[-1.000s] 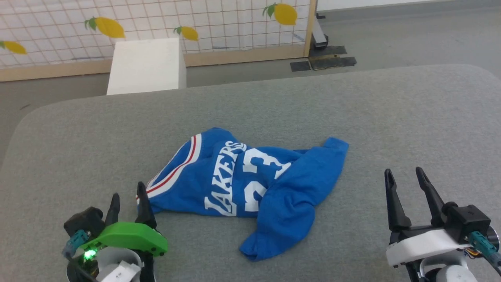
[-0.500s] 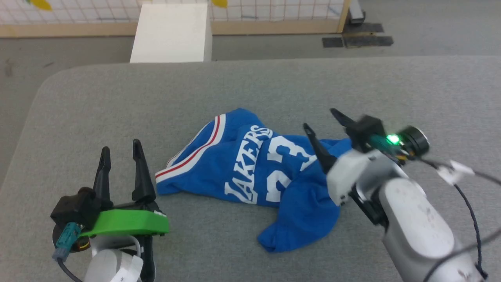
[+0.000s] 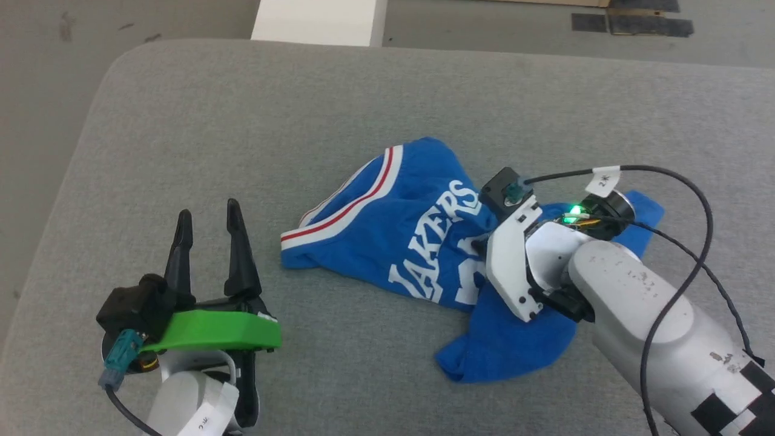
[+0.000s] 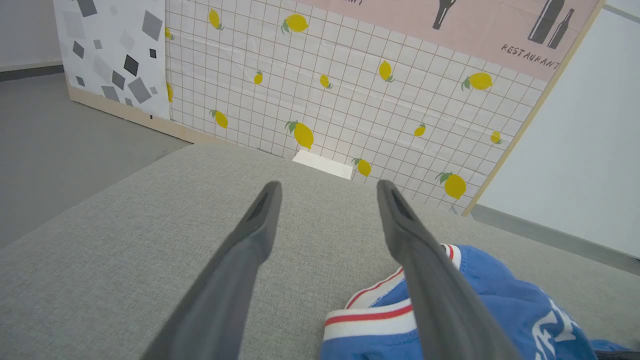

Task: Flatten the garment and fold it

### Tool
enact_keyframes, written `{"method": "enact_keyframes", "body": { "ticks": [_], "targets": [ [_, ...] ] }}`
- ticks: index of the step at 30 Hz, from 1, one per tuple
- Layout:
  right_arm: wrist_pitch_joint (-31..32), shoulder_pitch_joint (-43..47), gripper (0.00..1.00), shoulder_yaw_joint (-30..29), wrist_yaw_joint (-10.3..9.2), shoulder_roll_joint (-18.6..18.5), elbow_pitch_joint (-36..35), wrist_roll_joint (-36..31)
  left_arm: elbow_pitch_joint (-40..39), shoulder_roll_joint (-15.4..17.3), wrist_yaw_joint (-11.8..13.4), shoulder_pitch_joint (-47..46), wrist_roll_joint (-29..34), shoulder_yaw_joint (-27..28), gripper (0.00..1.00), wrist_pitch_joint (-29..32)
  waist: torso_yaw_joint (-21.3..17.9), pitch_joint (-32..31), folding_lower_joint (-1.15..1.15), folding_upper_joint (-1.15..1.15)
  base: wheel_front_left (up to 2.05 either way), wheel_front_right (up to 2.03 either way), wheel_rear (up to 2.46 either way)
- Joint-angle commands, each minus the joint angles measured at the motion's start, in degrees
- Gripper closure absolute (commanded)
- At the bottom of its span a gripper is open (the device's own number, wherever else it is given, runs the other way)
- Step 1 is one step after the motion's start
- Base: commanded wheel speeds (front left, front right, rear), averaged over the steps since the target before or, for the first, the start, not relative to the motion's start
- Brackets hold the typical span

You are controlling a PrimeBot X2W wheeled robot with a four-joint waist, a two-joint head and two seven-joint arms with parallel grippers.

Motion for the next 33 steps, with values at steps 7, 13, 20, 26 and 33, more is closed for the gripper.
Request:
{"method": "enact_keyframes", "body": {
  "ticks": [7, 13, 20, 26, 33],
  "targets": [
    [-8.74, 0.61, 1.00, -2.70, -0.09, -1.93, -1.78, 3.95, 0.53, -0.09, 0.29, 0.29, -0.15, 1.09, 0.00, -0.20, -0.48, -1.65, -0.01, 0.32, 0.00, 0.00, 0.00],
    [-22.40, 3.54, 1.00, -15.76, -0.09, -1.19, -1.91, 0.90, 0.94, -0.09, -0.23, 1.58, 0.77, 1.91, 0.00, -0.20, -2.88, -4.96, -0.01, 0.32, 0.00, 0.00, 0.00],
    [-27.02, 9.79, 1.00, -37.16, -0.09, -2.43, -5.19, -11.47, 1.81, -0.09, -1.10, 3.89, 1.88, 2.36, 0.00, -0.20, -5.45, -8.97, -0.01, 0.32, 0.00, 0.00, 0.00],
    [-21.46, 15.16, 1.00, -47.94, -0.09, -0.02, -19.45, -24.80, 2.22, -0.09, -1.68, 5.52, 2.07, 2.71, 0.00, -0.20, -6.79, -10.79, -0.01, 0.32, 0.00, 0.00, 0.00],
    [-13.55, 19.74, 1.00, -34.67, -0.09, 0.95, -28.91, -25.35, 2.84, -0.09, -2.01, 5.47, 1.71, 1.81, 0.00, -0.20, -6.48, -11.05, -0.01, 0.32, 0.00, 0.00, 0.00]
  ]
}}
